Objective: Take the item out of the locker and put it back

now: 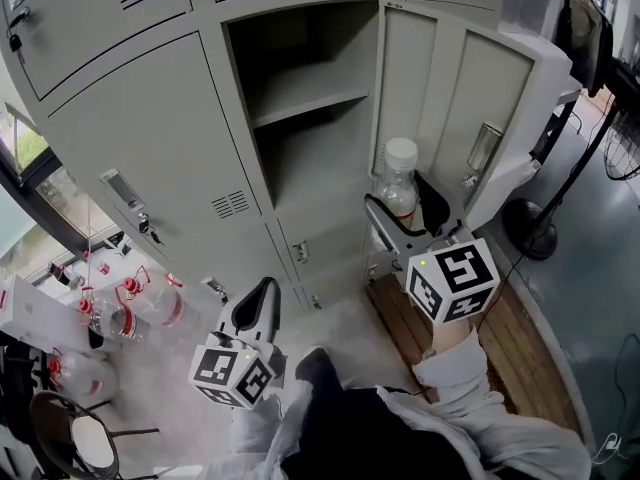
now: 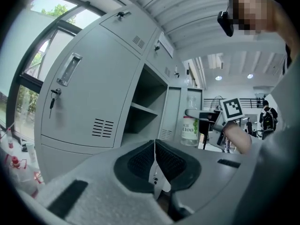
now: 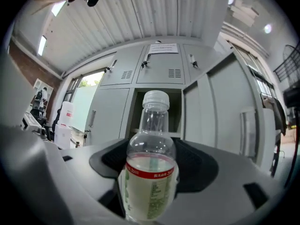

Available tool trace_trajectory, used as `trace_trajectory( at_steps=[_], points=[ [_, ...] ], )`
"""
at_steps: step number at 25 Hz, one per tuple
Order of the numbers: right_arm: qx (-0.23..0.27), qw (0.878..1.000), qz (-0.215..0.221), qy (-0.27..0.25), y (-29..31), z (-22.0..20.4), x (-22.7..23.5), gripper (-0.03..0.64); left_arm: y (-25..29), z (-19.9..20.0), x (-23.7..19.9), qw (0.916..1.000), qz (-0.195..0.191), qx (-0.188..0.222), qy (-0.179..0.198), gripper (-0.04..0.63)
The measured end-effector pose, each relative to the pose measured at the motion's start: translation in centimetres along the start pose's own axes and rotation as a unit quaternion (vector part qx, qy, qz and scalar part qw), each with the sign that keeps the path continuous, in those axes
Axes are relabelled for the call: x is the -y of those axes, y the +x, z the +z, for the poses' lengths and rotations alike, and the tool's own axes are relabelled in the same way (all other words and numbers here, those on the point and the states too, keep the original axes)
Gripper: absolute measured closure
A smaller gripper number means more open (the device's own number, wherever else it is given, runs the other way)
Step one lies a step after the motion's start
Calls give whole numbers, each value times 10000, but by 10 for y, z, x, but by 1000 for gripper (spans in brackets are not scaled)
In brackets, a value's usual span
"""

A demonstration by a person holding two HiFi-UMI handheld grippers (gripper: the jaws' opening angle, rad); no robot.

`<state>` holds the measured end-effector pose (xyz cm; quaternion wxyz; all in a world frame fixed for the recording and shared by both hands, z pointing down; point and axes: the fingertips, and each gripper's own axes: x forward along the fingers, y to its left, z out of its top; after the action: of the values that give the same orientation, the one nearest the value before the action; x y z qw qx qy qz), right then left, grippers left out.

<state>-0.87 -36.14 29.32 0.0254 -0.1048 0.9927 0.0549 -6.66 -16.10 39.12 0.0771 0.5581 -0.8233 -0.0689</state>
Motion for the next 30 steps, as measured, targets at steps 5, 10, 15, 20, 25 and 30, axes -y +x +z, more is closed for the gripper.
trace_trajectory(
  at_steps=[5,10,15,20,25,30],
  points=[
    [-493,9976,-362,326,-44,-57,2,304,-5,-13,-1,9998,121,-74,-133,581],
    [-833,9941,-442,527,-55,-93,-2,304,-7,-29,-7,9987,279,-211,-378,581],
    [-949,9921,-269,779,-27,-108,-11,304,4,-34,-20,9977,332,-336,-487,581],
    [-941,9896,-24,1083,22,-106,-17,304,23,-20,-41,9978,369,-327,-454,581],
    [-984,9832,317,1505,72,-108,-26,304,41,-5,-62,9980,412,-199,-440,581],
    [-1276,9739,575,1788,126,-118,-25,304,58,2,-84,9977,451,-84,-499,581]
  ],
)
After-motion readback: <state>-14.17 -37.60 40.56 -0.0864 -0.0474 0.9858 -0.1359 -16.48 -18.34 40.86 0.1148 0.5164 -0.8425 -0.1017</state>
